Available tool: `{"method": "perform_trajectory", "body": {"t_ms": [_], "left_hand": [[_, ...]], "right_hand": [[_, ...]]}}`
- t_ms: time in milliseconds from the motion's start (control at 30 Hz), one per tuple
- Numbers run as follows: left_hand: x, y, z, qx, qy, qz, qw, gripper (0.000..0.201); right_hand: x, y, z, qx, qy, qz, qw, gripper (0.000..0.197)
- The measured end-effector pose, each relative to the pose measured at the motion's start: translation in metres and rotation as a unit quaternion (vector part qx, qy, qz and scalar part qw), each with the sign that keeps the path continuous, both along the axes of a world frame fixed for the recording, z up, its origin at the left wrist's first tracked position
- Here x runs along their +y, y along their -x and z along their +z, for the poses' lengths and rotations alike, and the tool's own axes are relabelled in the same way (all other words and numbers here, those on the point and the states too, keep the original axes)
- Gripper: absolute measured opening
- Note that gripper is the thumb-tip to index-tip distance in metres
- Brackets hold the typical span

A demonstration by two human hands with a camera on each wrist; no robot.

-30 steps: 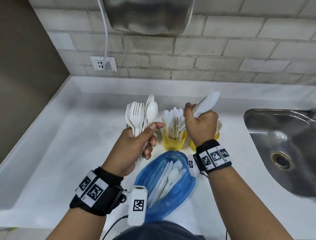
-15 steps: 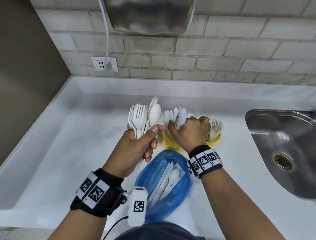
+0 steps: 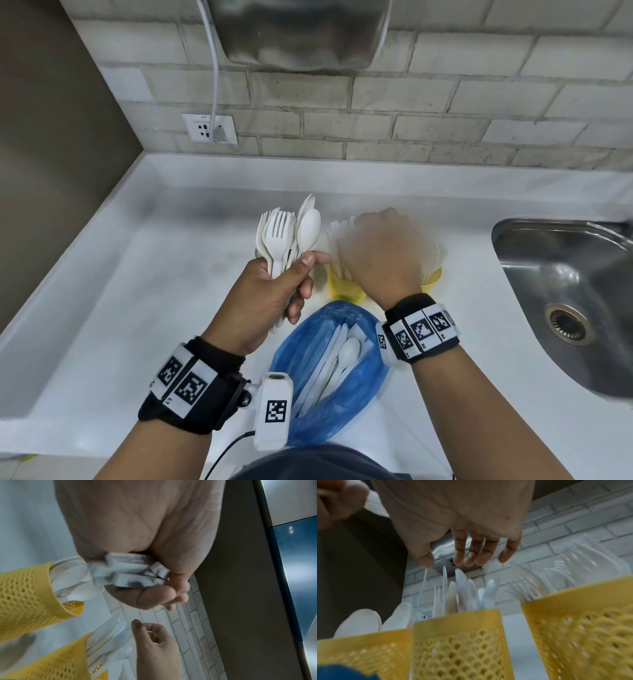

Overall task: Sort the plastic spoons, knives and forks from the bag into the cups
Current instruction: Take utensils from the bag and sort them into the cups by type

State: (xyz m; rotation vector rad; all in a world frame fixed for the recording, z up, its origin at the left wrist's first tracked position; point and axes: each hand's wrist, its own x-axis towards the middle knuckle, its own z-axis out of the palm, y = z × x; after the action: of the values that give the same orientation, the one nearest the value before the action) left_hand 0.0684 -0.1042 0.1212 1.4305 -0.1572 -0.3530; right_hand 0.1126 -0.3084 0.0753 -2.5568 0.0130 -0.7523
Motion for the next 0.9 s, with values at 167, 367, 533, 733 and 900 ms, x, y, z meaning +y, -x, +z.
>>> {"method": "perform_trajectory", "body": {"t_ms": [167,367,533,733,900], "left_hand": [[0.0,-0.001,-0.001,-0.009,-0.006,0.001,1.0,0.031],[-0.002,0.001,0.0,-0.028,-0.018,-0.012,0.999,0.032],[0.002,0.001,0.0,-0.028,-0.013,-0.017,0.999,0.034],[0.004,0.0,-0.002,-0.029,-0.003,-0.017,0.999,0.034],[0.003,0.0,-0.001,-0.039,0.002,-0.032,0.999,0.034]], "right_hand": [[0.006,0.012,0.003,0.048,0.07,0.106,0.991,0.061],[0.007,0.012,-0.008,0.193,0.126,0.128,0.965,0.068],[0.007,0.018,-0.002,0.113,0.059,0.113,0.985,0.058],[0.005,0.042,-0.003,0.103,-0.003,0.055,0.993,0.025],[-0.001,0.042,-0.016,0.221,0.078,0.037,0.972,0.017]]}}
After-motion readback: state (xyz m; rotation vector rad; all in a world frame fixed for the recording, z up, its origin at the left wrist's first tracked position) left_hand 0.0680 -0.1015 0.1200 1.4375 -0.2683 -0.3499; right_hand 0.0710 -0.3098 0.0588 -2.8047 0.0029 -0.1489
